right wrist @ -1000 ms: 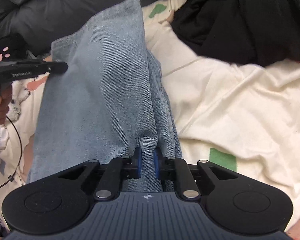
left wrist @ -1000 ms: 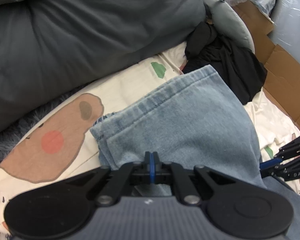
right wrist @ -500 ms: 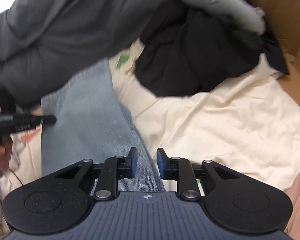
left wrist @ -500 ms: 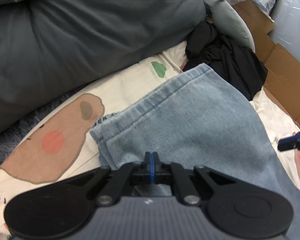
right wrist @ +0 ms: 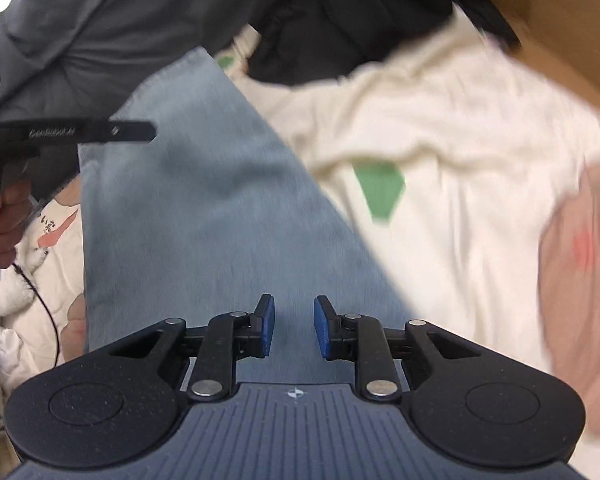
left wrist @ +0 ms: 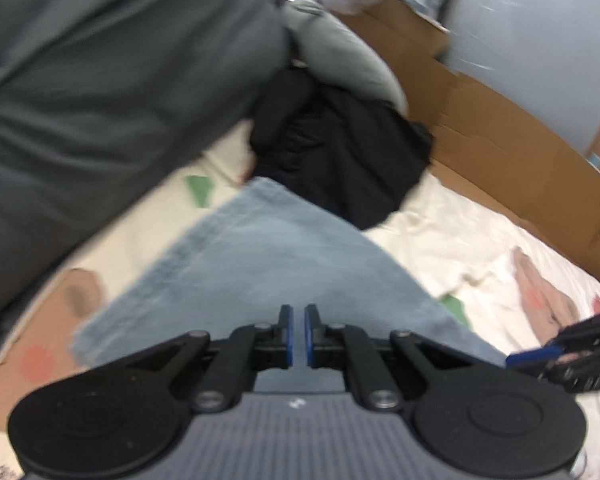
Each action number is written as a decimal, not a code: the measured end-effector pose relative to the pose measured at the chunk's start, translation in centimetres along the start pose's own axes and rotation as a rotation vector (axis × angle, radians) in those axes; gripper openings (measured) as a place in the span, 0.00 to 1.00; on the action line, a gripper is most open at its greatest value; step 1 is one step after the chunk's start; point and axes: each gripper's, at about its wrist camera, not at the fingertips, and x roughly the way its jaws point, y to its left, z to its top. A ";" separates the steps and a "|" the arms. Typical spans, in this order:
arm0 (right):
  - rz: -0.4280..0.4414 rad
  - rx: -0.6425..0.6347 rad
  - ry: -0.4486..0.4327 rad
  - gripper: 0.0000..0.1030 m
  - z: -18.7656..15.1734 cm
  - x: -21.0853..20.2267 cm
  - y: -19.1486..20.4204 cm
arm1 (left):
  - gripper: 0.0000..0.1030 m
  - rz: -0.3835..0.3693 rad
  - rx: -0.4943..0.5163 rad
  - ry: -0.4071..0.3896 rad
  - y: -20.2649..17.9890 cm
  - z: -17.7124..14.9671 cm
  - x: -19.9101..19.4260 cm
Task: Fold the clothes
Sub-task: 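Lift the held jeans edge with the left tool toward the right tool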
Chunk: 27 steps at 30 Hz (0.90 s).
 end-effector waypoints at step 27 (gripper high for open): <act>-0.261 0.395 -0.155 0.43 -9.4 -8.4 -5.9 | 0.04 0.088 -0.028 -0.040 1.6 1.8 0.2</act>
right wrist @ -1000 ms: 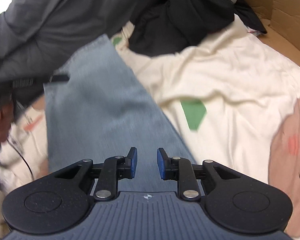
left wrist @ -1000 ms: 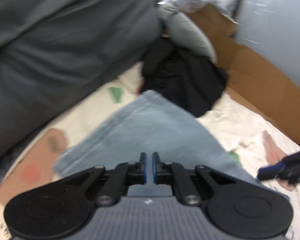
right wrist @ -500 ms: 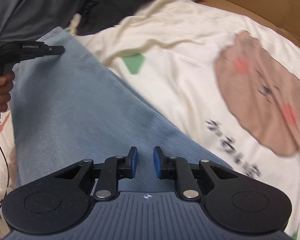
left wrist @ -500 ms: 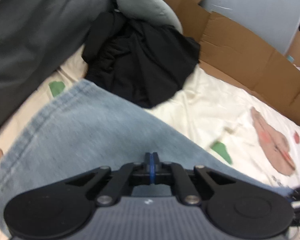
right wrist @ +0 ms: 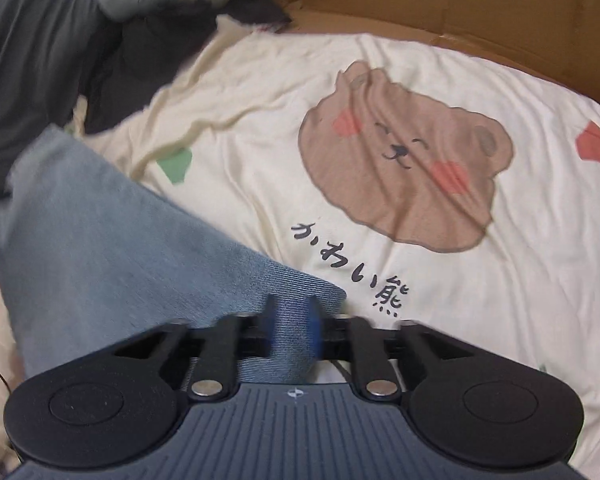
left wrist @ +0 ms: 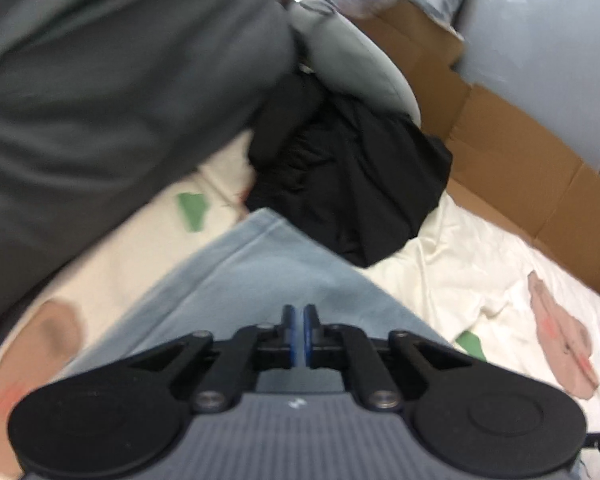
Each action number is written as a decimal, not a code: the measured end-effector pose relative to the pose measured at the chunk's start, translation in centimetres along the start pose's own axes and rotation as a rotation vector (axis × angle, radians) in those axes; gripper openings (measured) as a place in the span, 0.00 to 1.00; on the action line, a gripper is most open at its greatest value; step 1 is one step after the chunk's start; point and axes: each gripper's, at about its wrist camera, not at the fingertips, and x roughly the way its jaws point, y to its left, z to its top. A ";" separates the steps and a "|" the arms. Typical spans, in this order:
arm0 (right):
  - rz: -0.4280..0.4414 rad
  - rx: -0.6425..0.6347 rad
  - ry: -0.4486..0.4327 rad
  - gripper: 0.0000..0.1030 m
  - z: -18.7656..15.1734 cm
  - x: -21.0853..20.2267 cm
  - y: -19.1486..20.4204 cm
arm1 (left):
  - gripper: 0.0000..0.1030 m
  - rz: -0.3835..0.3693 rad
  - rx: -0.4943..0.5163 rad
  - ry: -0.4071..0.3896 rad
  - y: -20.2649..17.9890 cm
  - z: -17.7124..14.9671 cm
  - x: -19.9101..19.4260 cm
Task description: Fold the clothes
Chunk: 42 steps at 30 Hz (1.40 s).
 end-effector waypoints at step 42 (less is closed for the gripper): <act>0.599 0.704 0.116 0.41 -11.9 4.1 -3.8 | 0.36 -0.134 -0.155 0.323 -3.4 -14.9 -7.9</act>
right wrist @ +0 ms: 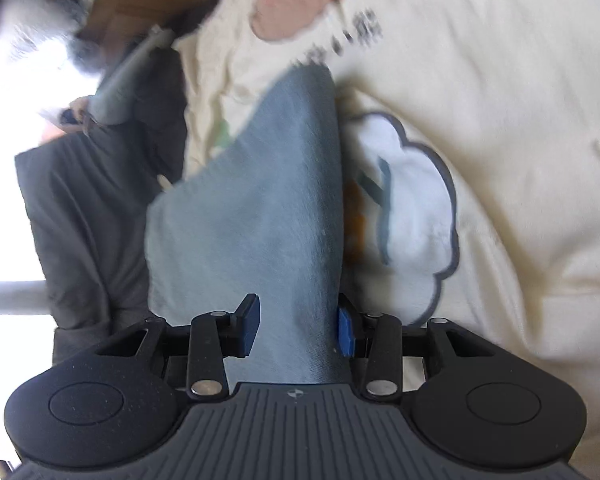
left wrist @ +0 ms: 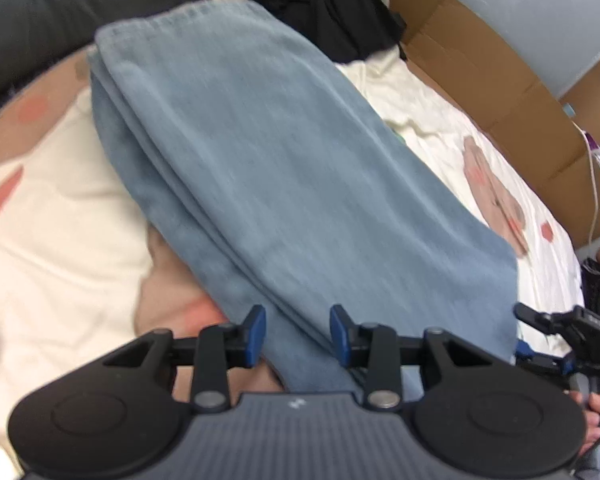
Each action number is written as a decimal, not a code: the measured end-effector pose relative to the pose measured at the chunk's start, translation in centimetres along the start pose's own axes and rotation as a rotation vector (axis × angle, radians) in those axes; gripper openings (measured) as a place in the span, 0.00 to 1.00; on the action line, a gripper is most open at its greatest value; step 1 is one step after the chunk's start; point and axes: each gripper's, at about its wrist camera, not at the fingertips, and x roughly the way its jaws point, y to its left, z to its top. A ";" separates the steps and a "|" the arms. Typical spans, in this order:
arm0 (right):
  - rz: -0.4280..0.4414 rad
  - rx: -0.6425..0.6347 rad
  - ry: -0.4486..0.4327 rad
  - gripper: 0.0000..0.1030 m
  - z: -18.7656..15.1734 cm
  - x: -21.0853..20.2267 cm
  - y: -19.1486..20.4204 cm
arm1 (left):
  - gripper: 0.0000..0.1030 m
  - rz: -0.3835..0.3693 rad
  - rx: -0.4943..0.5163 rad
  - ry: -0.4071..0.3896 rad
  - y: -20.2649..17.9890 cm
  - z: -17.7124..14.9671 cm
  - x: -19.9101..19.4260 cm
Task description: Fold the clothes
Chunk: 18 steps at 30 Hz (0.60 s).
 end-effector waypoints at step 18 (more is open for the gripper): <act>-0.034 -0.017 -0.023 0.05 0.8 1.0 3.0 | 0.26 -0.006 -0.119 0.102 0.6 -3.1 2.3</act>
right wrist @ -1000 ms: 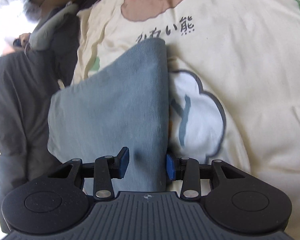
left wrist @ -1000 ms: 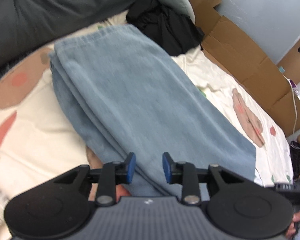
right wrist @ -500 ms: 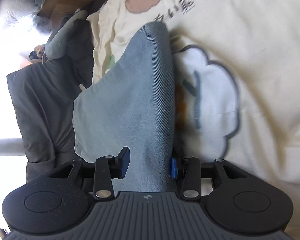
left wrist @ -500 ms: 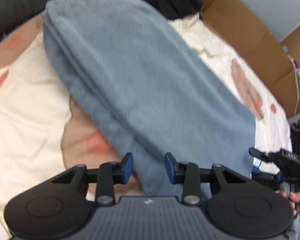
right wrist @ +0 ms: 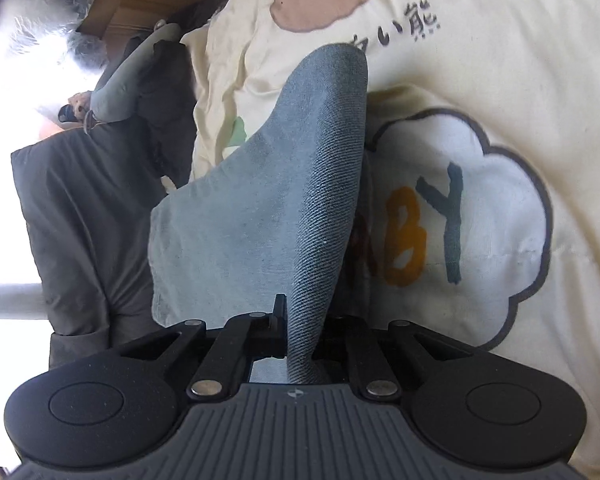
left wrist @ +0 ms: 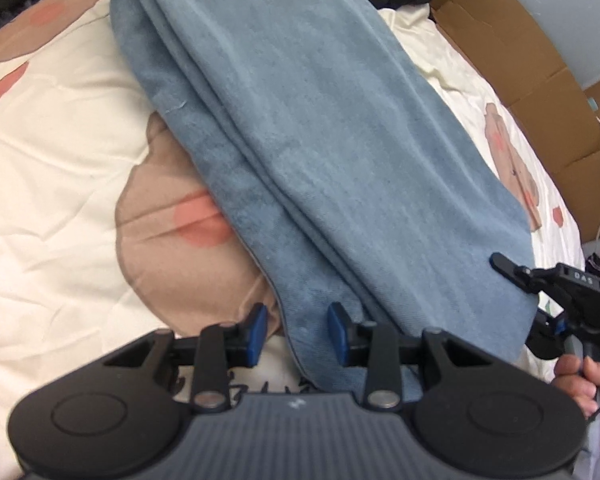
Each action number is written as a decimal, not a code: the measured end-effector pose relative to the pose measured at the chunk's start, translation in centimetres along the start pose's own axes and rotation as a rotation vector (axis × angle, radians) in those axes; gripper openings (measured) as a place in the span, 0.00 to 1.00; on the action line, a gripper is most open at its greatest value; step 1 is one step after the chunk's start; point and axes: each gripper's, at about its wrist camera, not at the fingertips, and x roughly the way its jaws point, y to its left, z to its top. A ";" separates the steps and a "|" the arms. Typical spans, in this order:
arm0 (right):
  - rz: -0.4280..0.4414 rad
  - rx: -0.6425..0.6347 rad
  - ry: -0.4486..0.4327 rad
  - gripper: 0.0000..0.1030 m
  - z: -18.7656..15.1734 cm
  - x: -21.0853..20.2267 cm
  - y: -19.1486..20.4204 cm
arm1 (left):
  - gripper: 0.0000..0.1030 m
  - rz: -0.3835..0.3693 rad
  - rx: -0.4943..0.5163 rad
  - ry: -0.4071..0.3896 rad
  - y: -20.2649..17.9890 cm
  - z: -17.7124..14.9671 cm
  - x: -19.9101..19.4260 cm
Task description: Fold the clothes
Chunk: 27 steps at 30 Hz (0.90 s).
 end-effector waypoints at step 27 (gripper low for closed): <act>-0.321 -0.175 -0.104 0.05 9.2 -19.7 0.9 | 0.04 -0.249 0.452 0.202 -15.6 -5.0 1.6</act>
